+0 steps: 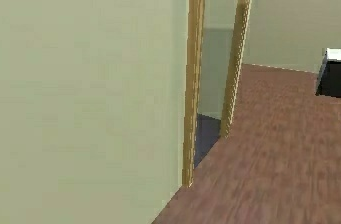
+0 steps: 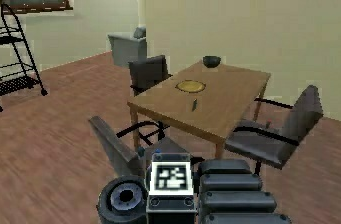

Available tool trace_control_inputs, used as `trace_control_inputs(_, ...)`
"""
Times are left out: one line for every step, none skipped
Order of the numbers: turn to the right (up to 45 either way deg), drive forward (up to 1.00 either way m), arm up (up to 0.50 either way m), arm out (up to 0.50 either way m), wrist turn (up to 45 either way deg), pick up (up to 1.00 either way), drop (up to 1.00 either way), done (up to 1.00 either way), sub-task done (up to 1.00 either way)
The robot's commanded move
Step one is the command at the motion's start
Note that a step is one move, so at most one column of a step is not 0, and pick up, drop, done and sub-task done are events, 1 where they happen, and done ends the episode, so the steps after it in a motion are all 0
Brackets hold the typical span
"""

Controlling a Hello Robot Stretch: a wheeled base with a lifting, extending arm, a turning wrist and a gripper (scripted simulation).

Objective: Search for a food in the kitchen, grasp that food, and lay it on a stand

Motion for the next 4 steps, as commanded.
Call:
trace_control_inputs(0.0, 0.10, 0.00, 0.00, 0.0, 0.00, 0.00, 0.00, 0.00)
trace_control_inputs(33.0, 0.00, 0.00, 0.00, 0.0, 0.00, 0.00, 0.00, 0.00)
trace_control_inputs(0.0, 1.00, 0.00, 0.00, 0.0, 0.00, 0.00, 0.00, 0.00)
trace_control_inputs(0.0, 1.00, 0.00, 0.00, 0.0, 0.00, 0.00, 0.00, 0.00)
